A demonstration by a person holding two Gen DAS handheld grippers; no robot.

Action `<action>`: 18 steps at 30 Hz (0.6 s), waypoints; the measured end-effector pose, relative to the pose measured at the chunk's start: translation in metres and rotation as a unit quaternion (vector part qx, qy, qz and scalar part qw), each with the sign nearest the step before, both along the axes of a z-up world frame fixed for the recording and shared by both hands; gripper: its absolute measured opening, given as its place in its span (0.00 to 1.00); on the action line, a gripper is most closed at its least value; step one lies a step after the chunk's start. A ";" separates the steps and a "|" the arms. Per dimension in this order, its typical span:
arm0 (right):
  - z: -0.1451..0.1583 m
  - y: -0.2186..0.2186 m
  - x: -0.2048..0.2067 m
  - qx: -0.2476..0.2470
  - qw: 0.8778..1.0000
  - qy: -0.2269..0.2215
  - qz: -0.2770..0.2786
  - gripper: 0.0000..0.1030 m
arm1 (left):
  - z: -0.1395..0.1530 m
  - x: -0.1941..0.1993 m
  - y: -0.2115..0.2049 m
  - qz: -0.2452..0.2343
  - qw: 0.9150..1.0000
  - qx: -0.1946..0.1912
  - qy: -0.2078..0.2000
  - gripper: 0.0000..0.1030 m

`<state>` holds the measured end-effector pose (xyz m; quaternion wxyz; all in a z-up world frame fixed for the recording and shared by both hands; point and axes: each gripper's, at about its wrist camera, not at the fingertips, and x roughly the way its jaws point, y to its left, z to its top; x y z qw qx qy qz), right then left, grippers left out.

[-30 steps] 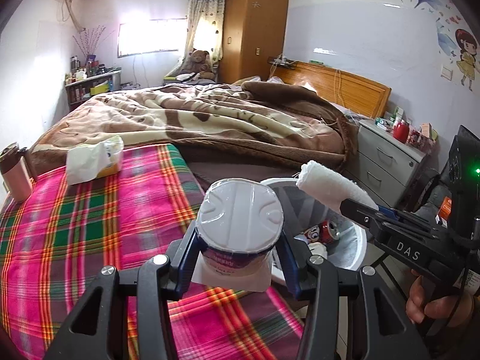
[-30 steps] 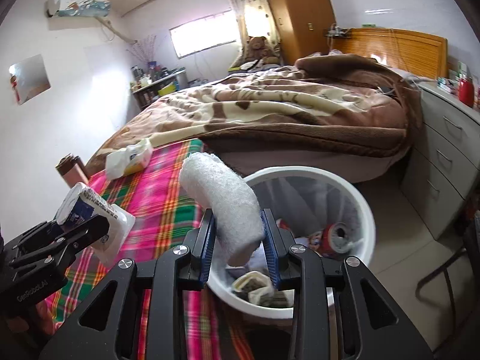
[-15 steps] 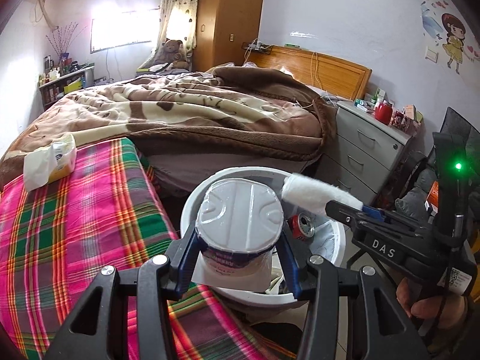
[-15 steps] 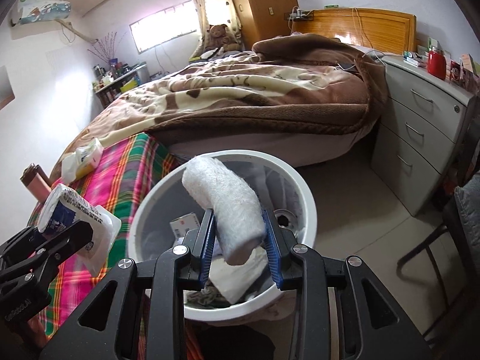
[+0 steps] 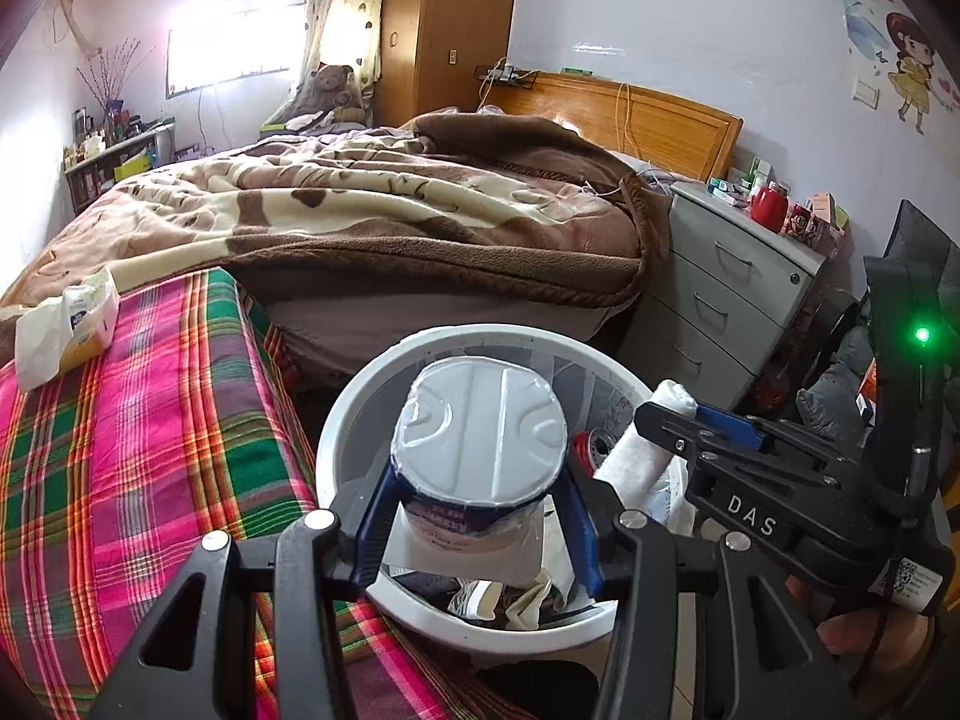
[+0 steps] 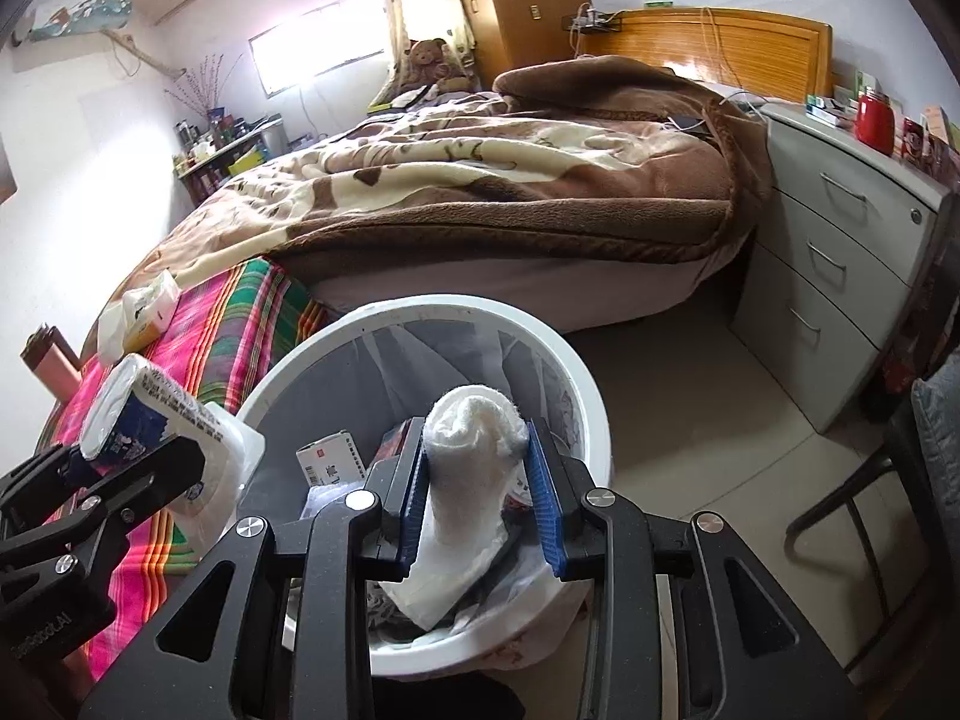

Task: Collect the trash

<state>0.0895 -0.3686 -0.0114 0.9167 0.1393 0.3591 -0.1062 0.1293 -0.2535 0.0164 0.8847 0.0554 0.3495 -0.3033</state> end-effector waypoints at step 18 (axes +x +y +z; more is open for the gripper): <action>0.011 0.006 -0.010 0.000 1.000 -0.029 0.007 0.64 | 0.007 -0.004 0.023 0.020 1.000 -0.008 0.001 0.73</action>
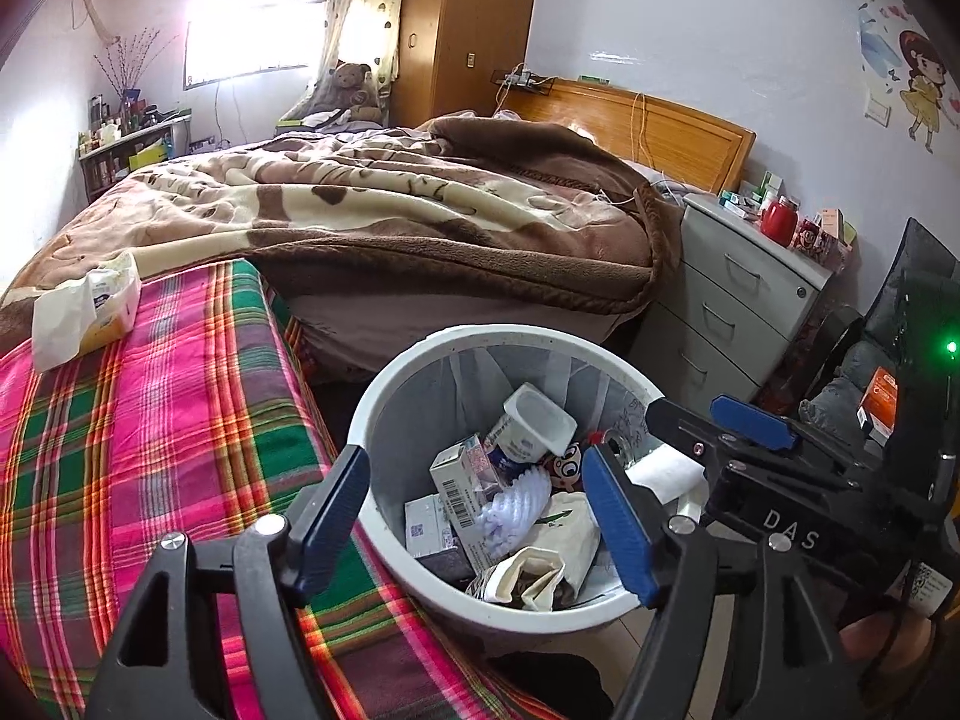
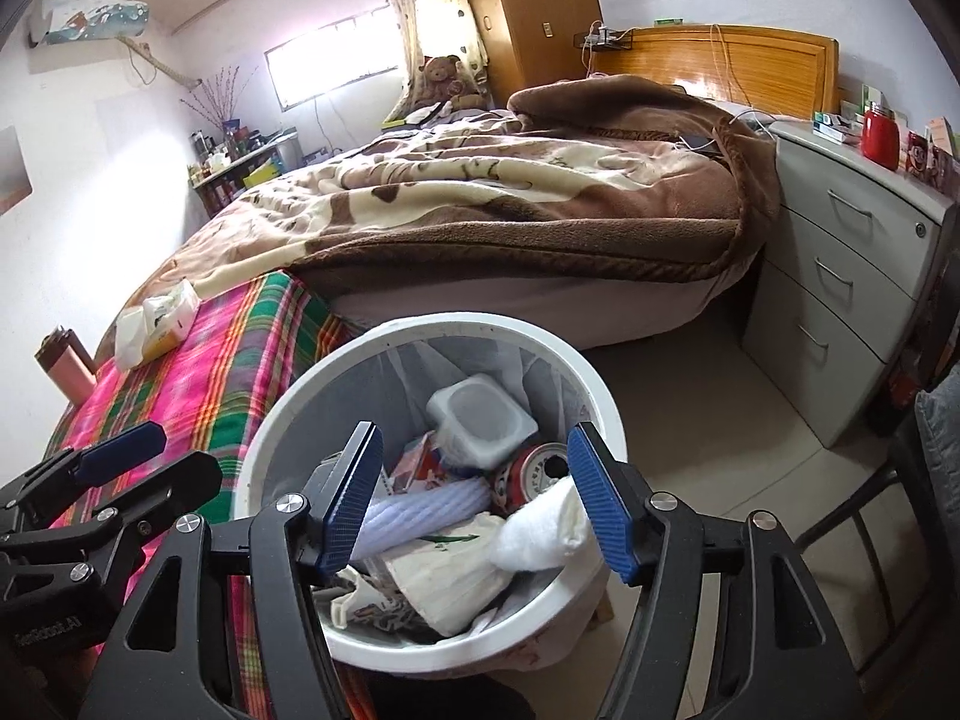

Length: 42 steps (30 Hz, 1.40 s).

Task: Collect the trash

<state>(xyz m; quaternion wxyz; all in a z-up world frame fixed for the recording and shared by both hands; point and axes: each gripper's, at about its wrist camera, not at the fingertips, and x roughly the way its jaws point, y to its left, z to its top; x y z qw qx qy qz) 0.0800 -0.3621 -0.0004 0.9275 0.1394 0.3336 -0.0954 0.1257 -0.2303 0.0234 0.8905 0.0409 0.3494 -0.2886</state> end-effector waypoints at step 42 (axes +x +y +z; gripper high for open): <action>0.009 0.115 -0.063 -0.045 0.993 -0.082 0.068 0.64 | -0.001 -0.087 0.133 0.155 0.985 0.019 -0.077 0.77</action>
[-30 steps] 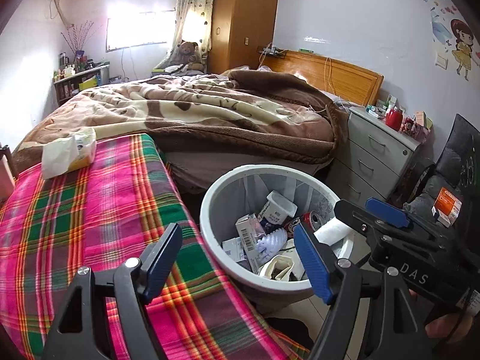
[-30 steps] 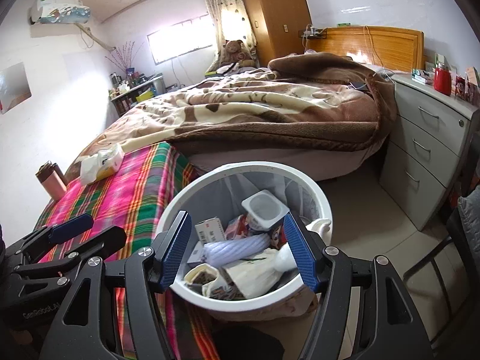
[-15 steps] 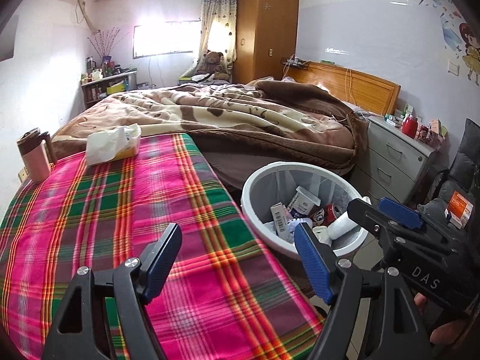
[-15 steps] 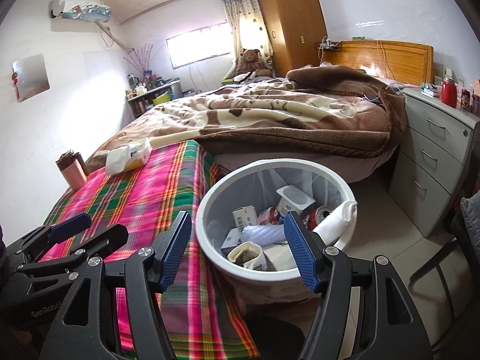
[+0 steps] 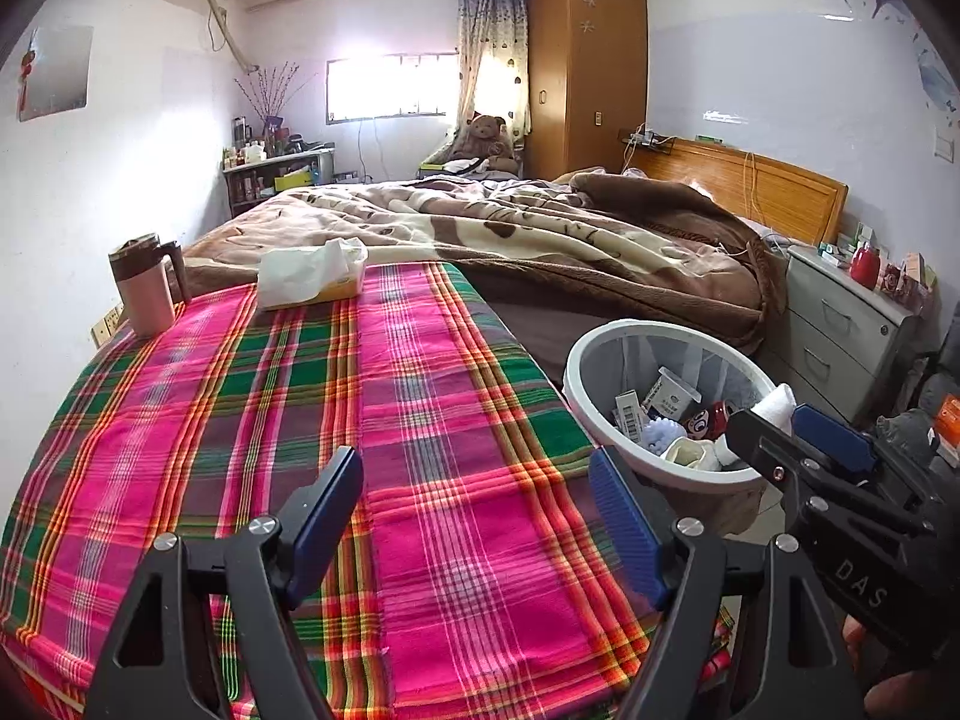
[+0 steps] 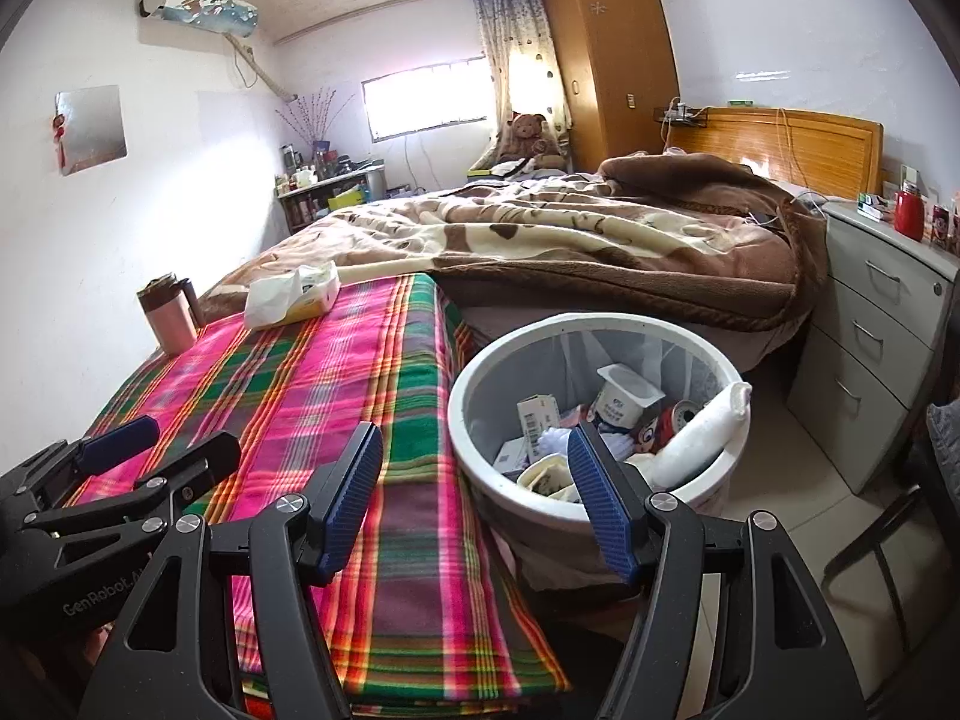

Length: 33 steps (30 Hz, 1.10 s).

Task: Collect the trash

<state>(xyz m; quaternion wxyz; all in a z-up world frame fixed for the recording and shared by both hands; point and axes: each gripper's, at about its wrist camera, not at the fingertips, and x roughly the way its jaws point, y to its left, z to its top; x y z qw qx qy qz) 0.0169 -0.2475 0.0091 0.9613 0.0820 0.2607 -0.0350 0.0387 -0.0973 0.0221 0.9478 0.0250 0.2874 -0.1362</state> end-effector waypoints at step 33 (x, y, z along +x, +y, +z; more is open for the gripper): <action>0.000 0.008 -0.011 0.000 1.000 0.007 -0.011 0.64 | -0.004 -0.010 0.008 0.013 1.000 -0.005 0.000 0.77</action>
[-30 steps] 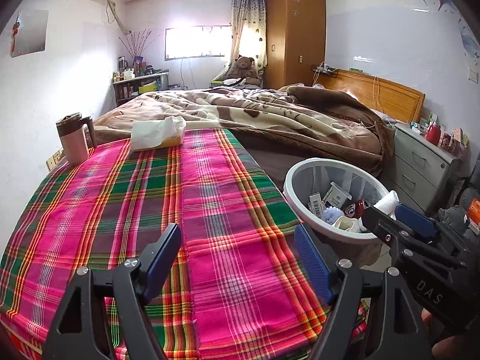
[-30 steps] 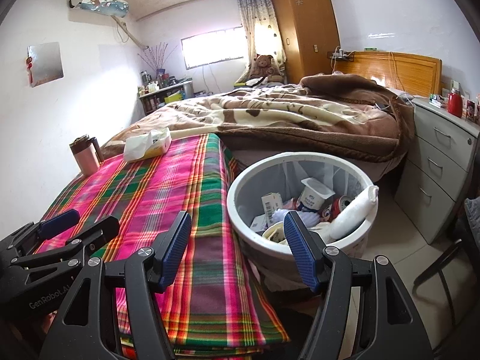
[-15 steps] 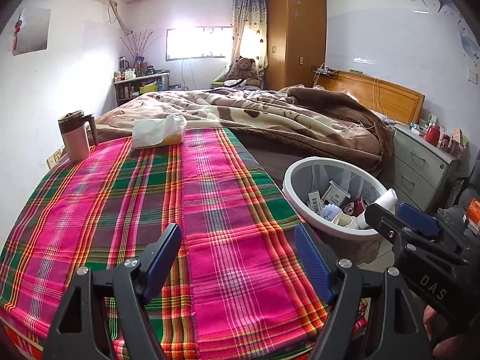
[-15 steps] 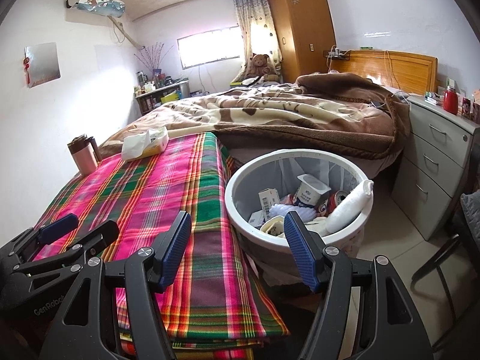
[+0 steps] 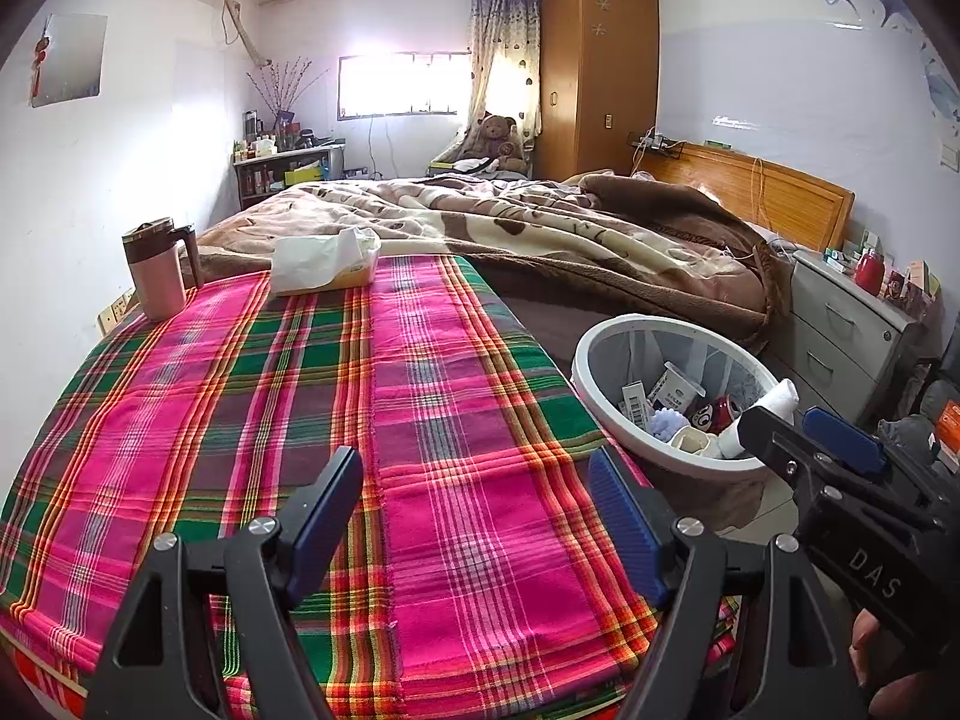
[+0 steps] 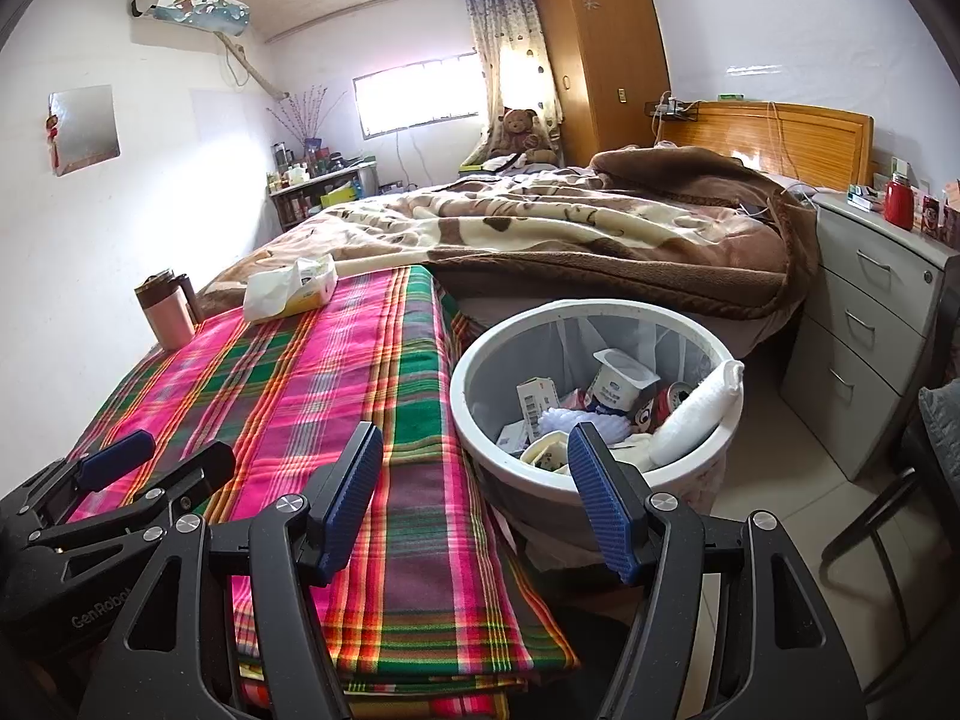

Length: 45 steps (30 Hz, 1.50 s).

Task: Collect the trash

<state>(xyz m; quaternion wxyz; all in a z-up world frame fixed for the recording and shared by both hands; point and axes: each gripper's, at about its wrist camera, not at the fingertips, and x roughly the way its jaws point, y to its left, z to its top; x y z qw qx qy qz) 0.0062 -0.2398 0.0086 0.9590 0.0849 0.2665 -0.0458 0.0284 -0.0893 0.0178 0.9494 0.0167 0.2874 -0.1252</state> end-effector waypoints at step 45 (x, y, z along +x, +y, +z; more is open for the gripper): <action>0.000 0.000 0.002 0.001 1.000 0.004 -0.001 0.64 | 0.003 0.000 0.002 0.004 1.000 0.000 -0.001 0.77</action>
